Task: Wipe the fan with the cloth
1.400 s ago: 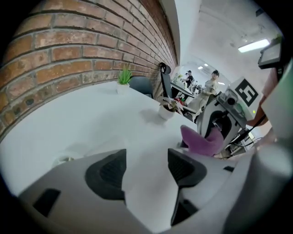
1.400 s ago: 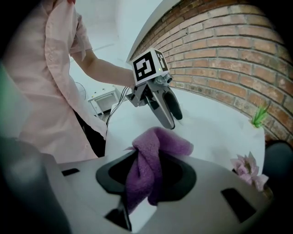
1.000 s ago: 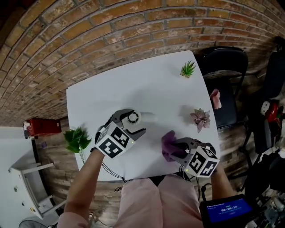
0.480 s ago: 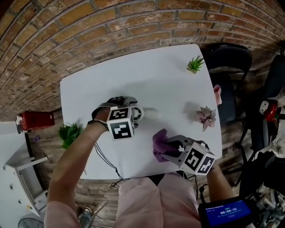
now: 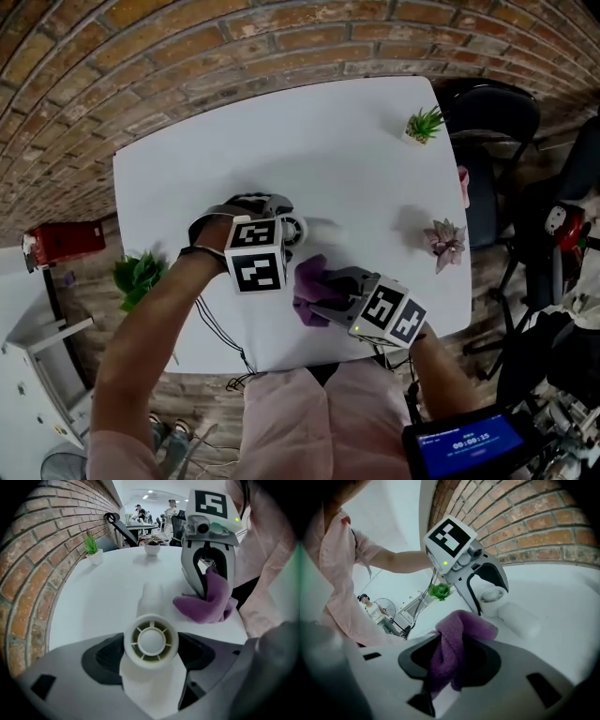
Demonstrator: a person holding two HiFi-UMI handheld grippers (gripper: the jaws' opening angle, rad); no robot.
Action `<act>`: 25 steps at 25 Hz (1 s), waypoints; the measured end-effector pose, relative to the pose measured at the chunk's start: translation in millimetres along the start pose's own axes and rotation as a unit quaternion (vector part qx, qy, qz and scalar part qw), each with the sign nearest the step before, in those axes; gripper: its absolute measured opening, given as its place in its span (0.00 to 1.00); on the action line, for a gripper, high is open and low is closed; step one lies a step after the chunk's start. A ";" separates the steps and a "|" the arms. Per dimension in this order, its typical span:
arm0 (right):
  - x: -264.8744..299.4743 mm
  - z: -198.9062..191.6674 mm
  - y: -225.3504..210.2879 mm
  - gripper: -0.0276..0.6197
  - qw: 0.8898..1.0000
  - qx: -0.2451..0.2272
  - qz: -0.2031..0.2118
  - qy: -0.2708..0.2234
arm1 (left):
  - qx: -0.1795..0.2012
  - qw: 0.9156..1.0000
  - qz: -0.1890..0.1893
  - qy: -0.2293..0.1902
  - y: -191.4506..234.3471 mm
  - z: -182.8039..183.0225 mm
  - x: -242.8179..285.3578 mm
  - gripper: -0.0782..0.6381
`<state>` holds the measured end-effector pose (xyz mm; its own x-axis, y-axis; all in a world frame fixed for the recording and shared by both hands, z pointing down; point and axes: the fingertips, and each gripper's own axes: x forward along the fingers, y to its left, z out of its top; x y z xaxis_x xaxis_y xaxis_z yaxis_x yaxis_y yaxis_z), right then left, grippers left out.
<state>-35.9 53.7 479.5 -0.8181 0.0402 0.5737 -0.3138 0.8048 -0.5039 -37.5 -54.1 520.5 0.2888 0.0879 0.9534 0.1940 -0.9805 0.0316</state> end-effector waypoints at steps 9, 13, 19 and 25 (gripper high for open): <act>15.1 8.9 -44.7 0.23 0.994 0.089 -0.060 0.001 | 0.013 1.000 -0.007 0.000 -1.8 -0.4 0.3 0.61; 13.5 11.8 -55.7 0.23 0.986 0.141 -0.084 -0.016 | 0.020 1.000 -0.008 0.003 -2.6 1.3 0.5 0.61; 10.0 10.2 -62.6 0.22 0.976 0.182 -0.115 -0.033 | 0.025 1.000 -0.004 0.004 -2.5 0.2 0.7 0.61; -4.1 0.2 -67.0 0.22 0.971 0.197 -0.131 -0.035 | 0.031 1.000 -0.003 0.007 -3.2 -0.3 1.2 0.61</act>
<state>-11.6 -0.5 510.8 -0.7119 -0.1858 0.6773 -0.6640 0.4922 -0.5629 -38.0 -50.9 521.7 0.2753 0.0906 0.9571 0.2530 -0.9673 0.0188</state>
